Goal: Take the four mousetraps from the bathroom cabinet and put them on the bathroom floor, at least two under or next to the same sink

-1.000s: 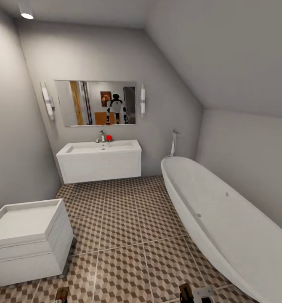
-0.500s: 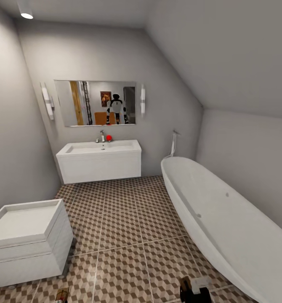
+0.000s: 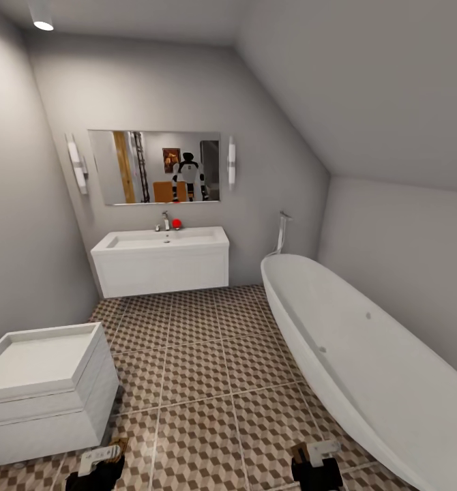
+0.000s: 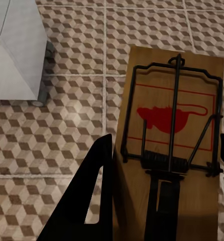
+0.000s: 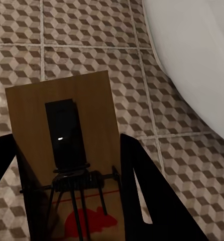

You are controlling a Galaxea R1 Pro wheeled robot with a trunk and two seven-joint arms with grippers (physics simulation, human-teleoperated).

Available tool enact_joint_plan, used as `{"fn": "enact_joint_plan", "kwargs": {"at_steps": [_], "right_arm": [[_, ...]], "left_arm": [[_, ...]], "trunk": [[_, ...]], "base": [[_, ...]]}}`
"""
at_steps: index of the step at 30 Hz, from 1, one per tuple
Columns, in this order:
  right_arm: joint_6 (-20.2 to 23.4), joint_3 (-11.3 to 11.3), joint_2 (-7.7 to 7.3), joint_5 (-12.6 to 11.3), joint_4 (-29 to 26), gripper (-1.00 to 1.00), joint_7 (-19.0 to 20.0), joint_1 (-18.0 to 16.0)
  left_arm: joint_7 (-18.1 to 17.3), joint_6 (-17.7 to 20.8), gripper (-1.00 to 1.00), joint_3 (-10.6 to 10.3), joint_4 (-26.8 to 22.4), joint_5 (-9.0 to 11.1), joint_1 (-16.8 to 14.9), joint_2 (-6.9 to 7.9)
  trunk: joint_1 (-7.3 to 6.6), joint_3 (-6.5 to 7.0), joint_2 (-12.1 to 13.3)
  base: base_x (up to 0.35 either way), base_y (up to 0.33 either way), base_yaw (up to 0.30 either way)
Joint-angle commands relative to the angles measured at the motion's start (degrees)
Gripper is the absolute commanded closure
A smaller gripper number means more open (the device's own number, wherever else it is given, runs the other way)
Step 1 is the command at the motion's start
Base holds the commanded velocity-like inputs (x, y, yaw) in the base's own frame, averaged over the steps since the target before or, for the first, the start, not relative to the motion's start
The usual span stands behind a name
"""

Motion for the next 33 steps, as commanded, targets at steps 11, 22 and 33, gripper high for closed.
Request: {"fn": "enact_joint_plan", "kwargs": {"at_steps": [11, 22, 33], "right_arm": [[-0.15, 0.27, -0.07, 0.1, 0.35, 1.0, -0.27, -0.03], [-0.18, 0.31, -0.08, 0.09, 1.0, 1.0, -0.27, -0.03], [-0.18, 0.31, -0.08, 0.09, 1.41, 1.0, -0.26, -0.03]], "left_arm": [[0.72, -0.22, 1.0, -0.22, 2.03, -0.49, -0.03, -0.38], [0.91, -0.21, 1.0, -0.24, 3.33, -0.58, -0.01, -2.34], [1.0, -0.25, 1.0, -0.22, 3.61, -0.58, -0.03, -2.42]], "trunk": [[0.02, -0.02, -0.04], [0.02, -0.02, -0.04], [0.02, -0.02, -0.04]], "base": [[0.236, 0.0, 0.0], [0.325, 0.0, 0.127], [0.326, 0.0, 0.165]]}}
